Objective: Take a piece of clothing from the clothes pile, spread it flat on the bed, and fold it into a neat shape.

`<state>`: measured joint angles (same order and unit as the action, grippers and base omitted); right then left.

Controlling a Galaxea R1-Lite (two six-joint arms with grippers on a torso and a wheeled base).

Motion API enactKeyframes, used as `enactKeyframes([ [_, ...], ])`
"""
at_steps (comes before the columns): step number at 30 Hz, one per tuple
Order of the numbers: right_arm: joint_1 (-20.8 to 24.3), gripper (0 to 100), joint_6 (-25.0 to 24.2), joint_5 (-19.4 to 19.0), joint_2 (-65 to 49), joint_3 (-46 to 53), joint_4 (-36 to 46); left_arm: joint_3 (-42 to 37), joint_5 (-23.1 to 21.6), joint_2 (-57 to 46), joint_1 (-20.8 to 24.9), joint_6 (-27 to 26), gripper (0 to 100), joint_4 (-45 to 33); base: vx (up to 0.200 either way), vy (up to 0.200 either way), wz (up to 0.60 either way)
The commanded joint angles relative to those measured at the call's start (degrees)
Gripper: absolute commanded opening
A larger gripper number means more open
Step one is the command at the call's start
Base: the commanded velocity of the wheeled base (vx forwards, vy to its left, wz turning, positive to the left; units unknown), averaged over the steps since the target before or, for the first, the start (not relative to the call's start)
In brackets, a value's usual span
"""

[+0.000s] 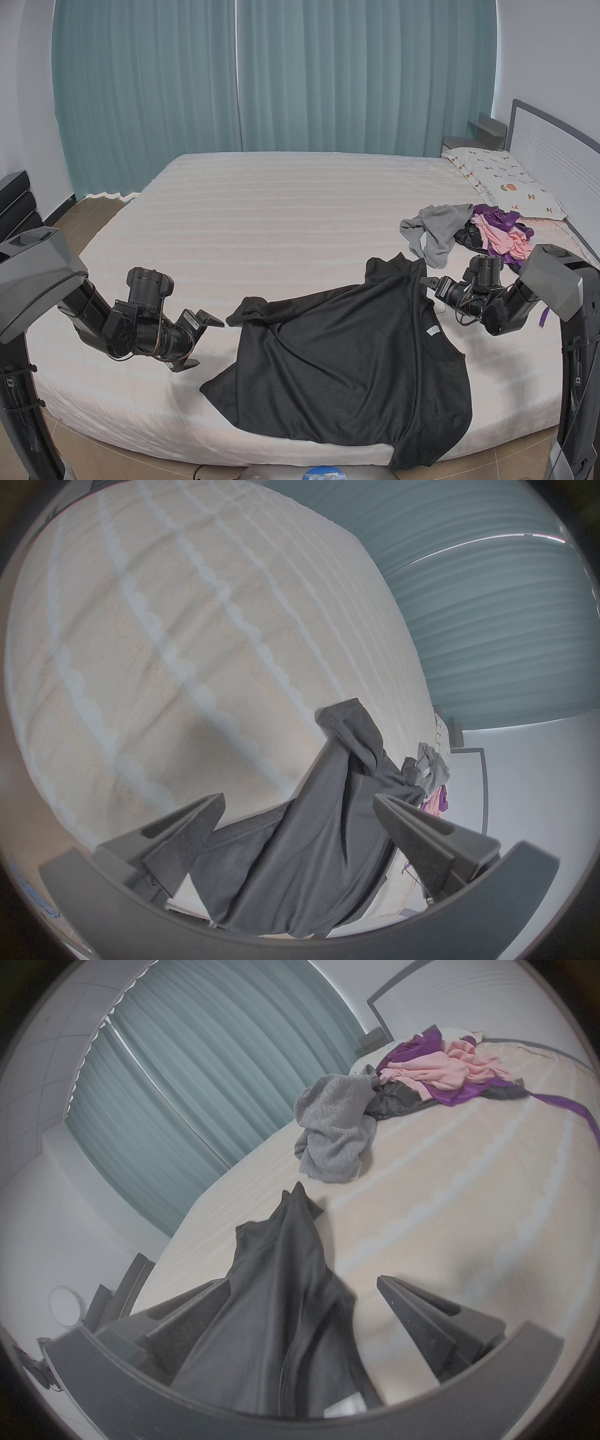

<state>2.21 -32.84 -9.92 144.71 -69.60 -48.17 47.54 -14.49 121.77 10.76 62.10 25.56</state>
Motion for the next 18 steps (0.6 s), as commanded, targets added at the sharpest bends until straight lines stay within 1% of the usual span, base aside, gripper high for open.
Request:
enactKeyframes([
  [1,-0.62,100,-4.07,-6.34,-18.24,30.13,-12.39,-2.54,-0.10,-2.77,0.22,-0.31,100,0.01,-0.200,0.000,0.00],
  [3,-0.62,100,-4.25,-6.51,-19.47,35.85,-17.14,-2.72,-0.01,-2.94,0.57,-0.31,100,0.01,-0.200,0.000,0.00],
  [5,-0.62,100,-4.25,-6.42,-19.47,38.48,-19.86,-2.72,-0.01,-2.94,0.75,-0.31,100,0.01,-0.200,0.000,0.00],
  [7,-0.62,100,-4.16,-6.34,-18.86,40.77,-23.64,-2.89,-0.27,-2.94,0.84,-0.22,100,0.01,0.000,0.000,0.00],
  [11,-1.24,100,-4.25,-6.69,-19.21,41.30,-24.17,-3.33,-0.36,-2.77,1.63,-0.31,100,0.01,0.000,0.000,0.00],
  [15,-1.68,100,-4.25,-8.62,-18.42,41.38,-24.26,-3.33,-0.10,-2.77,2.95,-0.31,100,0.01,0.000,0.000,0.00],
  [17,-1.77,100,-4.25,-8.80,-18.06,41.38,-24.34,-3.33,-0.10,-2.86,3.21,-0.22,100,0.01,0.000,0.000,0.00],
  [18,-1.77,100,-4.25,-8.80,-18.06,41.38,-24.34,-3.33,-0.10,-2.94,3.30,-0.22,100,0.01,0.000,-0.200,0.00],
])
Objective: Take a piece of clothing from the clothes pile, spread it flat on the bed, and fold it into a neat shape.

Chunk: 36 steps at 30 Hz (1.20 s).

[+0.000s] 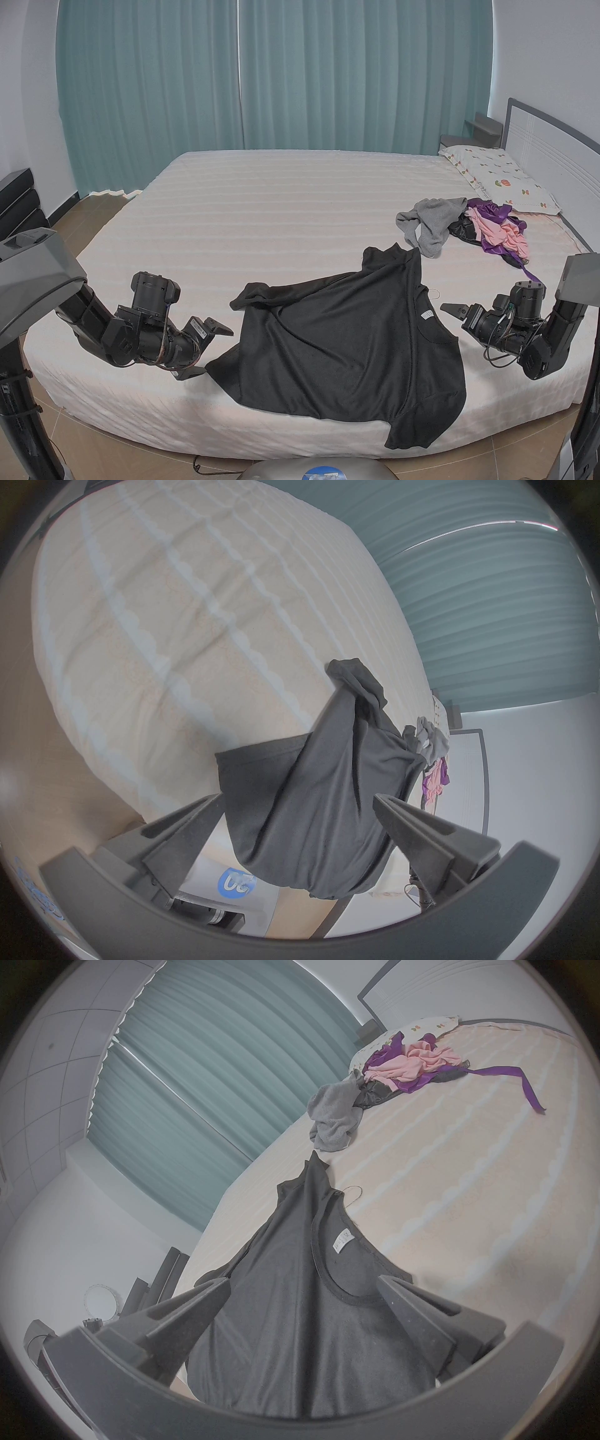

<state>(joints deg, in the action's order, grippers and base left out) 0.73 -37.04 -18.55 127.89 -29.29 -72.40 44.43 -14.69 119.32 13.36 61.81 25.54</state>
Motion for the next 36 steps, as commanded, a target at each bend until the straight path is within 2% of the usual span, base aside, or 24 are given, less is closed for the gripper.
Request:
enactKeyframes([
  [1,-0.29,100,-0.05,-0.17,-1.50,1.08,-0.02,-0.23,0.10,-0.49,0.79,0.07,100,0.04,0.000,-0.200,0.00],
  [12,0.94,100,0.30,0.18,-3.00,2.05,0.77,-0.23,0.54,-0.32,0.97,-0.11,100,0.04,0.000,-0.200,0.00],
  [16,0.67,100,0.12,0.01,-3.44,5.30,-0.20,-0.14,5.64,0.21,0.88,-0.46,100,0.12,0.000,-0.100,0.00],
  [19,0.67,100,0.03,-0.17,-2.82,6.53,-0.81,-0.23,11.44,1.00,0.88,-3.27,100,0.12,0.000,0.000,0.00],
  [22,0.85,100,-0.05,-0.25,-1.77,7.23,-1.08,-1.19,15.13,1.26,0.35,-6.17,100,0.04,0.000,0.000,0.00],
  [27,1.20,100,0.12,-0.25,-0.45,8.02,-1.16,-3.13,15.57,2.49,-0.27,-8.98,100,-0.05,0.000,0.000,0.00],
  [29,1.20,100,0.03,-0.25,-0.45,8.02,-1.16,-3.04,15.83,3.37,-0.35,-9.07,100,-0.05,0.000,0.000,0.00],
  [32,0.94,100,0.03,-0.25,-0.10,8.29,-1.16,-2.69,18.73,4.96,-0.53,-9.25,100,-0.05,0.000,0.000,0.00],
  [36,0.94,100,0.38,-0.17,1.13,8.38,-1.25,-2.42,18.91,5.75,-0.70,-9.34,100,0.04,0.000,0.000,0.00],
])
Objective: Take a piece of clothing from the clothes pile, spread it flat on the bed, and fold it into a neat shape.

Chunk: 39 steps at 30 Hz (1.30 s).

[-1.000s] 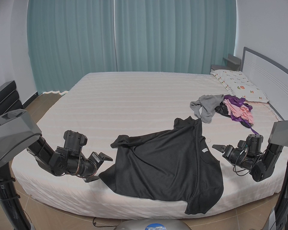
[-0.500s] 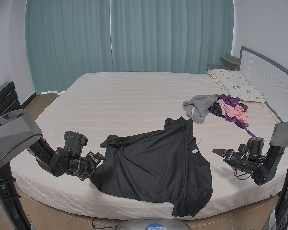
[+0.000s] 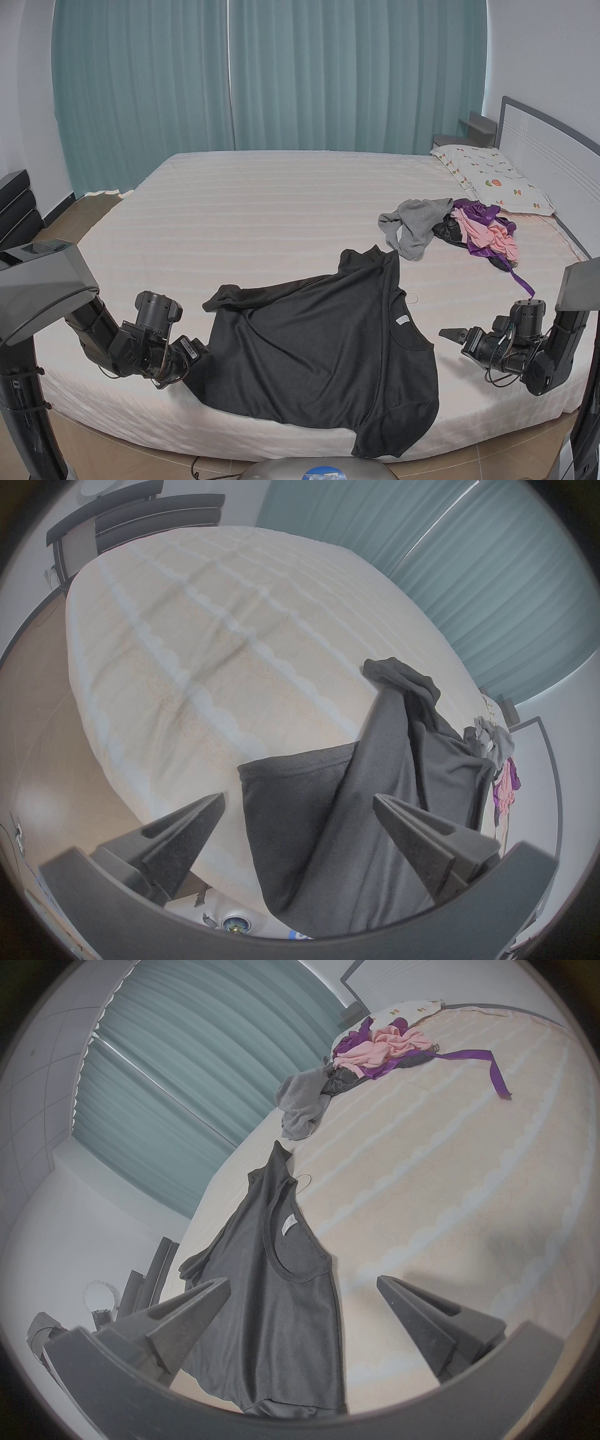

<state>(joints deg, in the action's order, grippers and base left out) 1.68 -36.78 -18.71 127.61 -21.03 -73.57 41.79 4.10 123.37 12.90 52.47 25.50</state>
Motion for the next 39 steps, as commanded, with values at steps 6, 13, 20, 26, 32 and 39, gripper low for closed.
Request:
enactKeyframes([
  [6,0.34,100,0.04,-0.01,2.38,0.29,-0.61,1.80,0.03,3.63,-0.94,-0.61,100,1.48,0.000,0.000,0.00],
  [13,1.04,100,0.13,-0.10,3.35,0.64,-0.70,1.89,0.12,5.74,-2.00,-0.88,0,4.82,0.000,0.000,0.00],
  [20,2.89,100,0.13,-0.10,6.42,-0.15,-0.70,0.93,0.21,5.30,-2.70,-1.40,0,4.56,0.000,0.000,0.00],
  [26,4.29,100,0.04,-0.10,8.71,-2.26,-0.61,-2.77,1.00,1.88,-2.79,-4.48,0,3.85,0.000,0.000,0.00],
  [32,5.35,0,1.45,0.43,10.38,-7.71,3.26,-6.19,1.27,0.03,-3.32,-4.66,0,4.12,0.000,0.000,0.00],
  [39,4.47,0,2.33,1.66,10.55,-15.18,9.41,-9.53,1.27,-2.26,-3.14,-4.66,0,4.20,0.000,0.000,0.00],
])
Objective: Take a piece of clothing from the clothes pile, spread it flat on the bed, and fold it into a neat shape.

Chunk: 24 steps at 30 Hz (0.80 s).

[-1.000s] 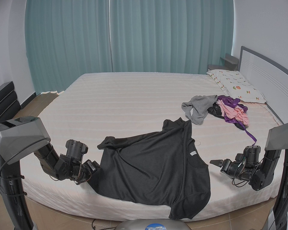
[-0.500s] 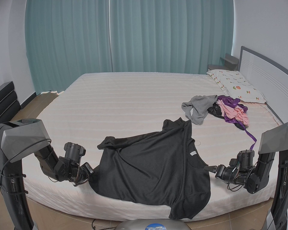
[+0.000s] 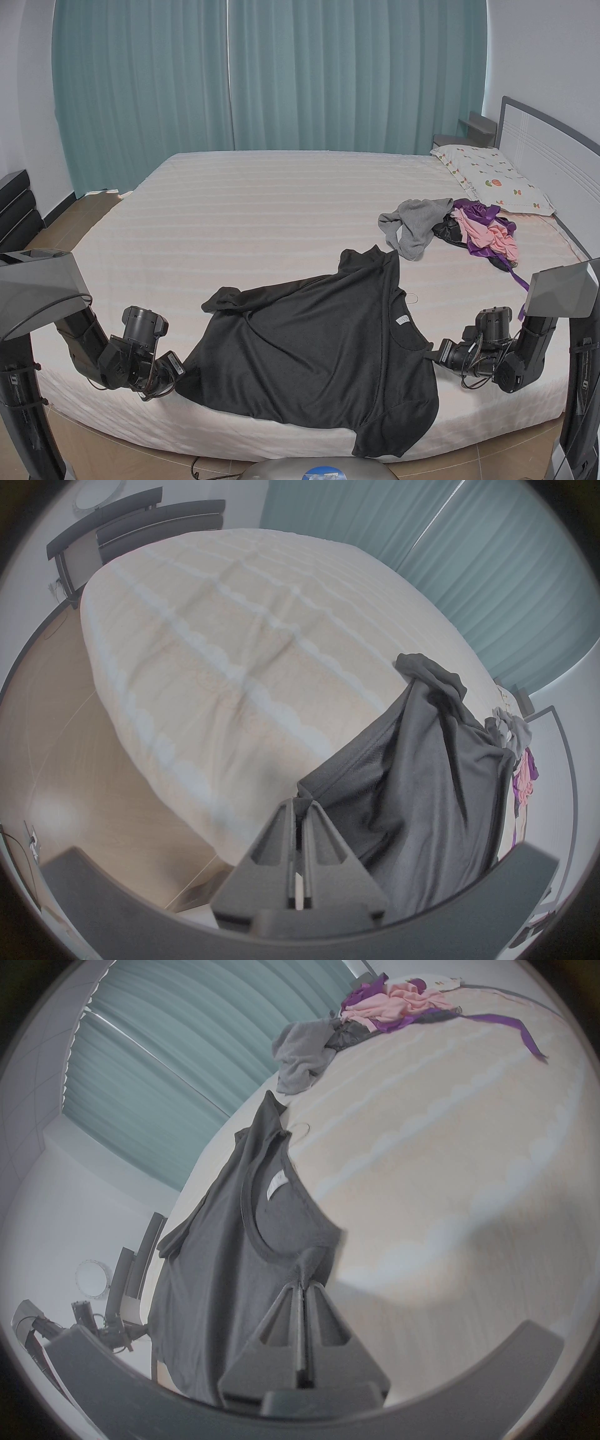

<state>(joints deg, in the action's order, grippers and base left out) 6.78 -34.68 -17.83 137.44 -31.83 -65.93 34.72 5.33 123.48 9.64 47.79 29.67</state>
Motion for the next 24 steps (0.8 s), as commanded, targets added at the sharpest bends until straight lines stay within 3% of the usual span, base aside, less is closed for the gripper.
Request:
enactKeyframes([
  [1,-1.15,0,0.23,1.49,0.64,-5.44,2.47,-3.25,0.03,-2.72,0.11,0.03,0,0.04,0.000,0.000,0.00],
  [9,-5.90,0,0.40,3.07,-3.14,-11.50,6.42,-8.44,-0.05,-3.51,0.46,0.03,0,0.30,0.000,0.000,0.00],
  [19,-5.37,0,0.49,3.07,-2.17,-13.17,9.76,-9.67,-0.58,-3.95,0.90,0.11,0,0.39,0.000,0.000,0.00],
  [20,-5.37,100,0.49,3.07,-2.00,-13.08,9.76,-9.58,-0.67,-3.95,0.90,0.11,0,0.39,0.000,0.000,0.00],
  [21,-5.28,100,0.58,2.98,-1.03,-13.08,9.50,-9.32,-0.84,-3.95,0.90,0.20,100,0.47,0.000,0.000,0.00],
  [24,-5.28,100,0.49,2.54,-0.77,-12.99,9.41,-9.23,-1.64,-4.04,0.90,0.29,100,0.47,0.000,0.000,0.00],
])
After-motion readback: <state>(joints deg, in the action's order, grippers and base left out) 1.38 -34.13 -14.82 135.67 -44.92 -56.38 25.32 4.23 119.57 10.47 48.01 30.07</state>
